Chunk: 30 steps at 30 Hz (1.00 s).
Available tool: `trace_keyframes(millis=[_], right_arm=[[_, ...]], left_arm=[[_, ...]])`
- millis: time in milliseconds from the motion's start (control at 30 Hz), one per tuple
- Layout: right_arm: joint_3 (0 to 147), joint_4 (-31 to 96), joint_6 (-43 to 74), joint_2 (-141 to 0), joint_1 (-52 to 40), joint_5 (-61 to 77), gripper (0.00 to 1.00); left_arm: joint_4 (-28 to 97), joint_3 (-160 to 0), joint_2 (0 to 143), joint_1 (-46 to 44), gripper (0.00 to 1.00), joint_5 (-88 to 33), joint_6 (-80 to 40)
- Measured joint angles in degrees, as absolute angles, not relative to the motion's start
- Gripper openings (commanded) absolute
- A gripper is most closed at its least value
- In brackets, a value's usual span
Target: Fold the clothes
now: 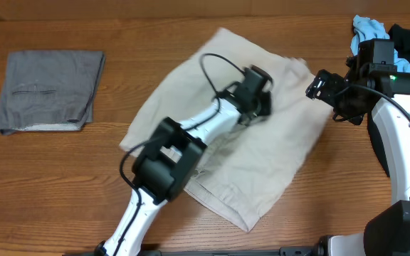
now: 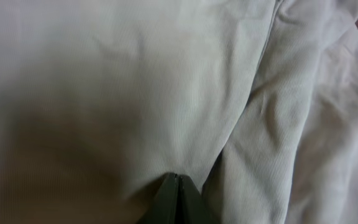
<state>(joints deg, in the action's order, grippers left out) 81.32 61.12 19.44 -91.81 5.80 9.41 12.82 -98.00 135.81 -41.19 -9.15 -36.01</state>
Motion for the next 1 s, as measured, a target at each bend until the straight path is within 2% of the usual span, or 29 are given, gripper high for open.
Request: trace_keyframes(millis=[167, 300, 600, 700, 867, 1000], right_arm=[[81.3, 61.1, 19.4, -91.8, 5.8, 9.4, 1.0], [81.3, 61.1, 19.5, -91.8, 5.8, 9.4, 1.0], [81.3, 61.1, 19.5, -91.8, 5.8, 9.4, 1.0], [81.3, 61.1, 19.4, -91.8, 5.8, 9.4, 1.0], [81.3, 61.1, 19.4, -91.8, 5.8, 9.4, 1.0], [81.3, 61.1, 19.5, -91.8, 5.8, 9.4, 1.0]], left_arm=[[13.9, -98.3, 135.8, -46.6, 0.04, -10.7, -32.2], [15.9, -99.2, 135.8, -47.2, 0.04, -11.5, -31.2], [18.7, -100.9, 134.9, -37.7, 0.1, -12.3, -31.3], [21.5, -100.9, 131.3, -33.6, 0.05, -12.1, -31.3], [36.4, -101.7, 120.2, -28.0, 0.04, -9.9, -32.5], [54.2, -103.4, 113.0, -24.4, 0.04, -9.1, -33.5]])
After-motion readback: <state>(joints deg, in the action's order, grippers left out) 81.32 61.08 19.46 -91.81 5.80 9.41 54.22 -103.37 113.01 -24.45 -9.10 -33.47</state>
